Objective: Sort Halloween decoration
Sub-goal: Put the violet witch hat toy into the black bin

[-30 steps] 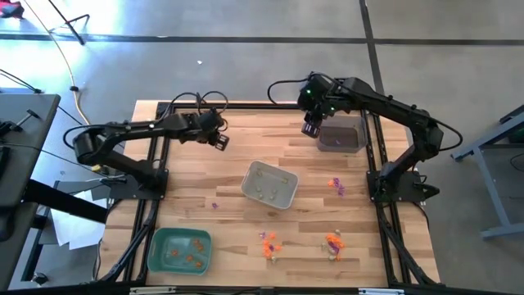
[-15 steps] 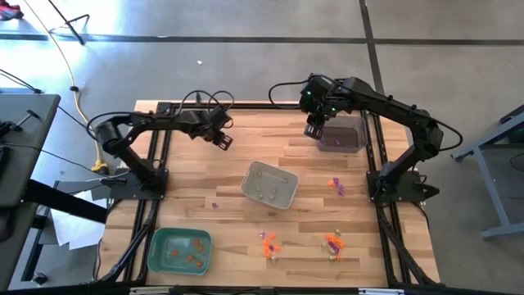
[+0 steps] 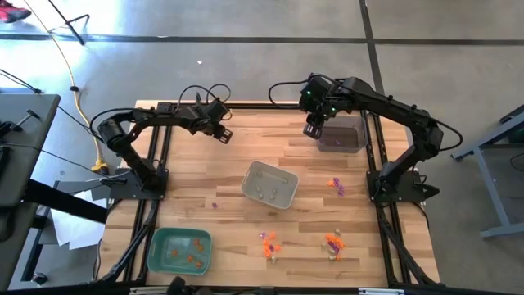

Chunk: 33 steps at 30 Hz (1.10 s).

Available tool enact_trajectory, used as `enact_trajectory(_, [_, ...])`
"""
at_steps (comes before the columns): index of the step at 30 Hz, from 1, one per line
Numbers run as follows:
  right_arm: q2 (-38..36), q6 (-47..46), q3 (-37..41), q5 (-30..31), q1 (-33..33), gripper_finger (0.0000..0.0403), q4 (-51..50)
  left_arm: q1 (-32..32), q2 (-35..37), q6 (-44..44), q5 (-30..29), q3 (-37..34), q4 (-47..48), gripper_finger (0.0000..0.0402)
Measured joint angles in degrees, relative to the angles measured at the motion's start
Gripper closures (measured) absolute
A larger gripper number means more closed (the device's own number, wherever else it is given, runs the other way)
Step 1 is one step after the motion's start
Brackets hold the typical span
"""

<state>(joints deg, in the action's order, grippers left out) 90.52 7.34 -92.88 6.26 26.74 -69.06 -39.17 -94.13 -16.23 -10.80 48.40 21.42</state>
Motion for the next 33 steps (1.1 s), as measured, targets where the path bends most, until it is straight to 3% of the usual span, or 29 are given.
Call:
enact_trajectory(16, [0.0, 0.0, 0.0, 0.0, 0.0, 0.0291, 1.2, -0.2, 0.0, -1.1, 1.3, 0.0, 1.4, 0.0274])
enact_trajectory(27, [0.0, 0.0, 0.0, 0.0, 0.0, 0.0291, 1.2, -0.2, -1.4, -5.0, 2.3, 0.0, 1.9, 0.0359])
enact_trajectory(33, [0.0, 0.0, 0.0, 0.0, 0.0, 0.0291, 1.2, -0.1, -6.9, -6.2, 4.3, 0.8, 0.6, 0.0365])
